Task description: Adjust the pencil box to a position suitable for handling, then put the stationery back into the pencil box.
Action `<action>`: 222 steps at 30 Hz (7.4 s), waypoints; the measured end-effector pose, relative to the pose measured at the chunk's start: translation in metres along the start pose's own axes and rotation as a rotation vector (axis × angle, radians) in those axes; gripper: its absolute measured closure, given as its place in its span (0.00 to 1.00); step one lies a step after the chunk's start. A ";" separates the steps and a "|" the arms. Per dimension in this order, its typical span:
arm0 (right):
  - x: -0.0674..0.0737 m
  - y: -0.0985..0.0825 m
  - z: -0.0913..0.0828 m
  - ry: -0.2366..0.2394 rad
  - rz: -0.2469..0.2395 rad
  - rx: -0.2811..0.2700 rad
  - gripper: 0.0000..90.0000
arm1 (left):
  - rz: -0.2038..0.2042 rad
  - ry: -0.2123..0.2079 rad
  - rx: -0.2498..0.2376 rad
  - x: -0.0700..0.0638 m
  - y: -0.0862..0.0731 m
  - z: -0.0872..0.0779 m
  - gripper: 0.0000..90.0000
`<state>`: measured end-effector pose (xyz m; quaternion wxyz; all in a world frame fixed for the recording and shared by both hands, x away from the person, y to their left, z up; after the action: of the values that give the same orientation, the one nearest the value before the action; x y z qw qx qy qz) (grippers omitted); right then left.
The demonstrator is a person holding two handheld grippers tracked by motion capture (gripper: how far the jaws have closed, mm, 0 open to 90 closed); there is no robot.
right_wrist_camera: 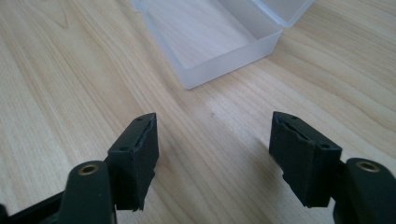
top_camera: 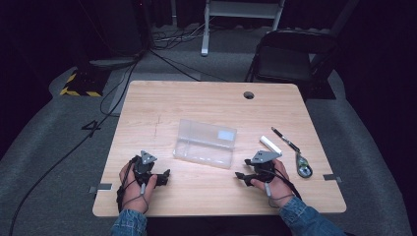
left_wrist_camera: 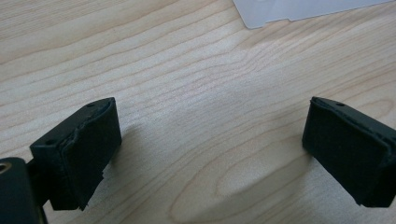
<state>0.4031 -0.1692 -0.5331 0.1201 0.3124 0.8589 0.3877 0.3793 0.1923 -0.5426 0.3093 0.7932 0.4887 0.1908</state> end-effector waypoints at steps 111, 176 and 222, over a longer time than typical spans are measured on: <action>-0.021 -0.021 -0.082 0.046 -0.002 0.124 0.28 | 0.057 -0.058 0.013 -0.007 0.001 0.002 0.00; -0.164 0.049 -0.088 -0.230 0.202 0.079 0.53 | 0.066 -0.061 0.014 -0.007 0.001 0.003 0.00; -0.208 0.010 -0.025 -0.212 0.229 0.280 0.89 | 0.065 -0.062 0.014 -0.007 0.001 0.003 0.00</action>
<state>0.5576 -0.3101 -0.5168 0.1203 0.4607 0.8459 0.2404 0.3788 0.1851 -0.5436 0.3124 0.8163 0.4542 0.1727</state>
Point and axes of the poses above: each handheld gripper's, and its own axes: z roughly forward along the jaws, y roughly out of its top, x roughly to its left, the point moved 5 cm from there along z, roughly forward along the jaws, and after that the axes turned 2 degrees about z, right-handed, at the moved point
